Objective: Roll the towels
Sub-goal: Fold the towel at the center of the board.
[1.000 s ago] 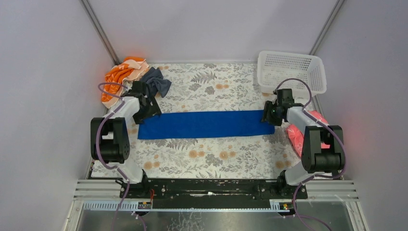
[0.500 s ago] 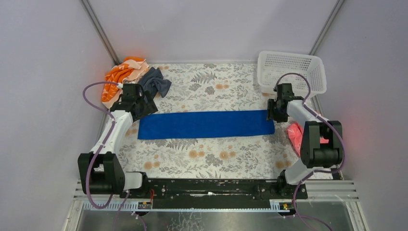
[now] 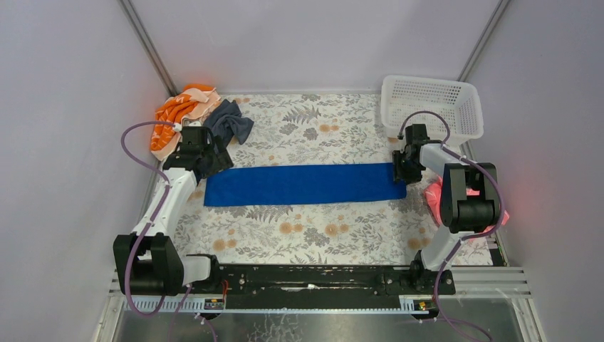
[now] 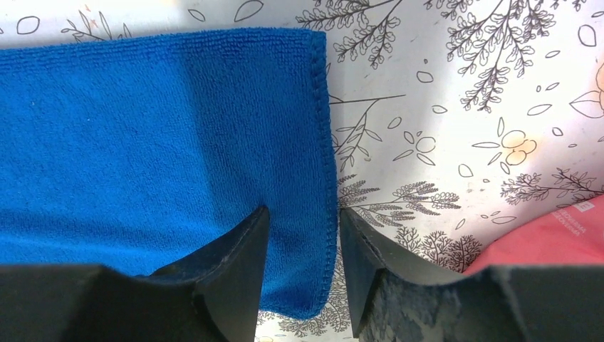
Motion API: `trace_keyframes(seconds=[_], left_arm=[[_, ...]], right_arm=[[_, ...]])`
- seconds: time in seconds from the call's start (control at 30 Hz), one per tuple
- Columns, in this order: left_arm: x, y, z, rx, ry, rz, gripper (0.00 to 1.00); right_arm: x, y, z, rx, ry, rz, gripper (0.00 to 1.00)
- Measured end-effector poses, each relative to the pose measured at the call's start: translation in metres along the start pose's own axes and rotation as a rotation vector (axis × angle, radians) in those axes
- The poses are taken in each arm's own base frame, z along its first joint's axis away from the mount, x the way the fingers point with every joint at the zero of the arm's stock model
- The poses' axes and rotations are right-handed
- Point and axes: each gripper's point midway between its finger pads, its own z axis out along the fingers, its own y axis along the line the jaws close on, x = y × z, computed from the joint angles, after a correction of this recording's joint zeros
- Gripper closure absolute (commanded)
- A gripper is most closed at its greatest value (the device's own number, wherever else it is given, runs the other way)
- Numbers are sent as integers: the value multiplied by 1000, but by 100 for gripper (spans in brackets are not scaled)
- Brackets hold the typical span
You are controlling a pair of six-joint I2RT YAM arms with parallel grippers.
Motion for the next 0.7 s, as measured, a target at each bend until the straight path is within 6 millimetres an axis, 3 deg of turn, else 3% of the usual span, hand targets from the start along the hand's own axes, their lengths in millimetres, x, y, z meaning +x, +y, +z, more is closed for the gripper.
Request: trace_keyframes(seconds=[0.33, 0.6, 0.7], left_arm=[[0, -1, 0, -1, -1, 6, 11], [0, -1, 0, 0, -2, 6, 12], [0, -1, 0, 0, -2, 6, 12]], right_arm=[[2, 4, 3, -33, 52, 16, 63], [2, 12, 4, -75, 67, 29, 97], [1, 11, 3, -76, 67, 39, 100]])
